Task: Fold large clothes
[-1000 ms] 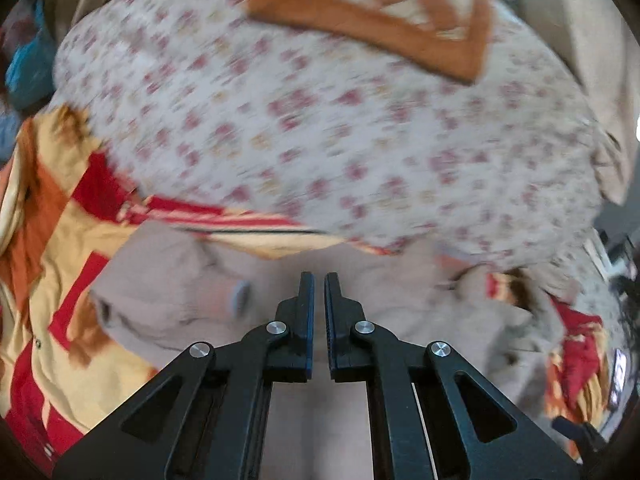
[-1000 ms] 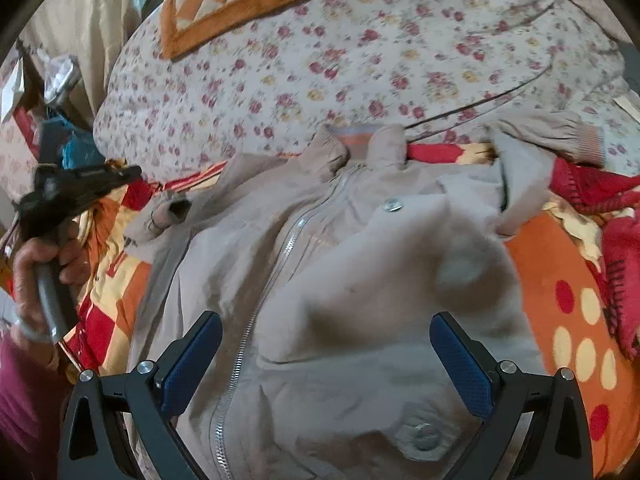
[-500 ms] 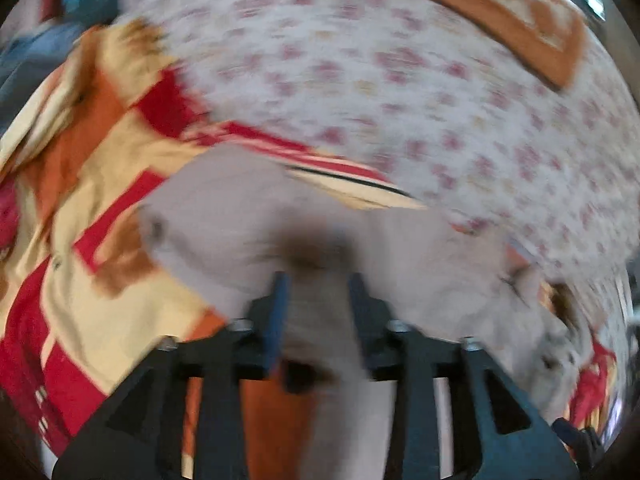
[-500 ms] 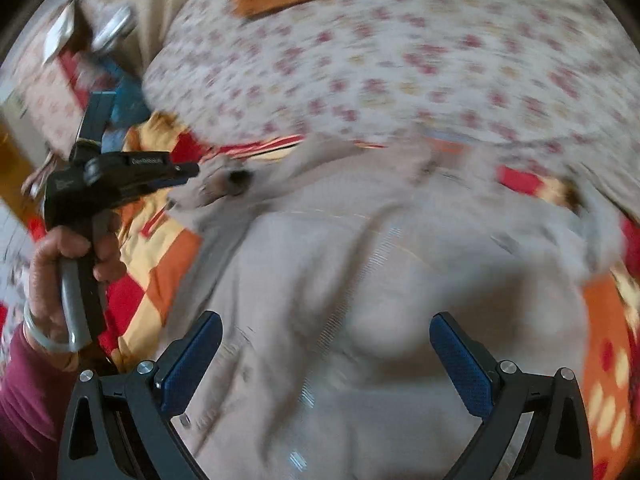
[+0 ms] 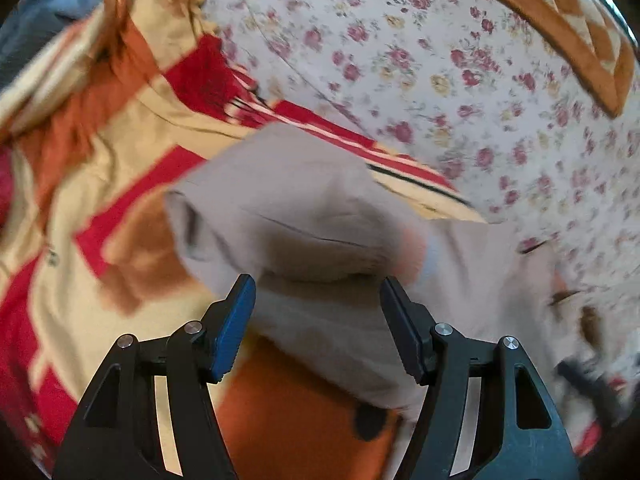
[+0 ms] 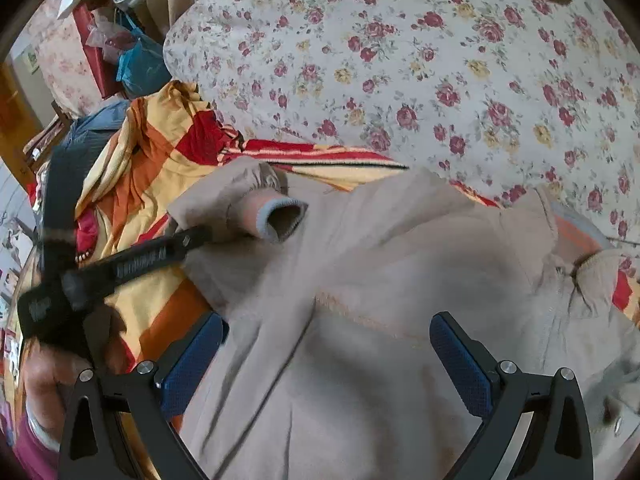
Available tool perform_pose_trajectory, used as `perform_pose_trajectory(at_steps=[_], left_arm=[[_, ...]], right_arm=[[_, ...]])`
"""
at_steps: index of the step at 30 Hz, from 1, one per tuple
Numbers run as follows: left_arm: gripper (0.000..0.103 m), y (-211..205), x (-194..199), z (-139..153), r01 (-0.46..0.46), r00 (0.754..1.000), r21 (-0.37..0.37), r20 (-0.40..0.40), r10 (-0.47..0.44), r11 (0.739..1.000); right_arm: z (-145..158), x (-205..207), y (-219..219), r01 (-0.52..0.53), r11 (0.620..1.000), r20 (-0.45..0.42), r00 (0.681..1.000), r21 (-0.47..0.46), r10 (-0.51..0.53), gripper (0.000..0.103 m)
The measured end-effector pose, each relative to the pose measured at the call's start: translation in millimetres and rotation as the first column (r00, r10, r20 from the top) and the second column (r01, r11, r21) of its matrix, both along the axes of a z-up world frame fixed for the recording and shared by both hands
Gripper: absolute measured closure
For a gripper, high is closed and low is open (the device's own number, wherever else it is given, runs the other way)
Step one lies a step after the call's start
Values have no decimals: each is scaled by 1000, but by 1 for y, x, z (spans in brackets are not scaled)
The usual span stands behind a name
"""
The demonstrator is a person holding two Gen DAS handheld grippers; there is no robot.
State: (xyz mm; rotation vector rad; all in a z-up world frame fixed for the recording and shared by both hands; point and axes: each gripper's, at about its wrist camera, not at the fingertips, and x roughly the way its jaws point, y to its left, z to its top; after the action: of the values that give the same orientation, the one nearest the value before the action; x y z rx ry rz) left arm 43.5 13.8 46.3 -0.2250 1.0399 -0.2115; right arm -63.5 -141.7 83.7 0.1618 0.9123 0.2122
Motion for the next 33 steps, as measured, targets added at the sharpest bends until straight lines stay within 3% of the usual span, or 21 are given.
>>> perform_pose_trajectory(at_steps=[5, 11, 14, 15, 16, 18, 20, 23, 28, 33], left_arm=[[23, -10, 10, -7, -61, 994, -168, -105, 44, 984], [23, -27, 38, -25, -190, 972, -155, -170, 163, 970], [23, -27, 45, -24, -252, 962, -179, -154, 226, 951], [25, -26, 47, -24, -259, 961, -196, -150, 232, 946], [44, -28, 49, -26, -257, 962, -212, -153, 227, 943], [69, -35, 54, -30, -222, 966, -185, -177, 189, 957], [74, -38, 50, -27, -194, 973, -193, -160, 165, 962], [79, -42, 31, -8, -158, 985, -215, -101, 139, 964], [79, -71, -6, 40, -35, 999, -316, -22, 29, 948], [79, -130, -52, 84, 134, 991, -411, 36, -130, 902]], right_arm=[[-6, -32, -21, 7, 1000, -19, 1000, 16, -7, 0], [-12, -69, -51, 48, 996, -30, 999, 77, -46, 0], [-16, -86, -63, 61, 994, -28, 998, 95, -59, 0], [-17, -91, -69, 70, 993, -28, 997, 99, -68, 0], [-17, -95, -72, 78, 992, -28, 997, 103, -76, 0], [-18, -102, -82, 96, 988, -24, 995, 118, -93, 0], [-16, -109, -92, 117, 984, -18, 993, 136, -116, 0], [-11, -123, -105, 146, 977, 3, 989, 156, -148, 0], [-6, -143, -128, 209, 961, 16, 976, 180, -215, 0], [-10, -164, -147, 273, 941, 2, 960, 199, -279, 0]])
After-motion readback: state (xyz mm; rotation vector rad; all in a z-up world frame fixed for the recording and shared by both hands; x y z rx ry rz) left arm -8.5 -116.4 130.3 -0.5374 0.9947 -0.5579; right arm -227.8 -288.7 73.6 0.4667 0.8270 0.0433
